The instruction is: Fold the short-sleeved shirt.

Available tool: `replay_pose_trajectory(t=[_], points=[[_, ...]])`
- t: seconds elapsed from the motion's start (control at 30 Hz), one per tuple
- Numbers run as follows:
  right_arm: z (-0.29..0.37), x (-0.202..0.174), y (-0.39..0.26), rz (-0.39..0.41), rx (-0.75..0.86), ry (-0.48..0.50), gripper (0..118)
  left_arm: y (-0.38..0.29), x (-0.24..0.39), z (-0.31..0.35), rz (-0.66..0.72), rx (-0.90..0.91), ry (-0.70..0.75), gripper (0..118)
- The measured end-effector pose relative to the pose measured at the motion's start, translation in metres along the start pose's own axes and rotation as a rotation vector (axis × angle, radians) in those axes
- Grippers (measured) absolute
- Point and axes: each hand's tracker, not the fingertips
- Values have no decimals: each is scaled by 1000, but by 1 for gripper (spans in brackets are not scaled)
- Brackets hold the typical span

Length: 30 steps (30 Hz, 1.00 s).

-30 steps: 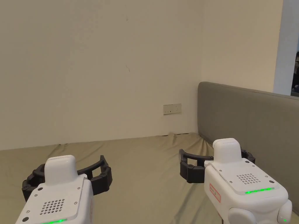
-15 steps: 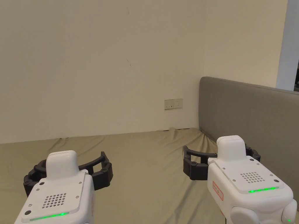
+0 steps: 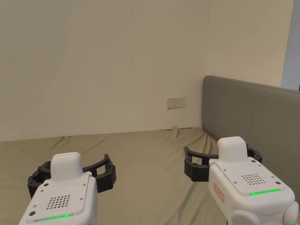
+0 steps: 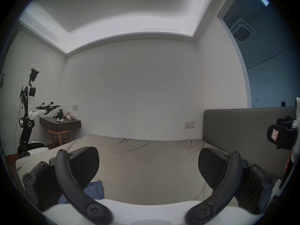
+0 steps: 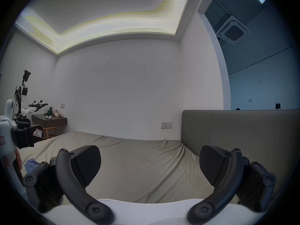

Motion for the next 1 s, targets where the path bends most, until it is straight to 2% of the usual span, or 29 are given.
replay_pose_trajectory(t=[1.0], points=[[5,-7,3,21,23,21,118,3,-7,8,11,4,0,118]])
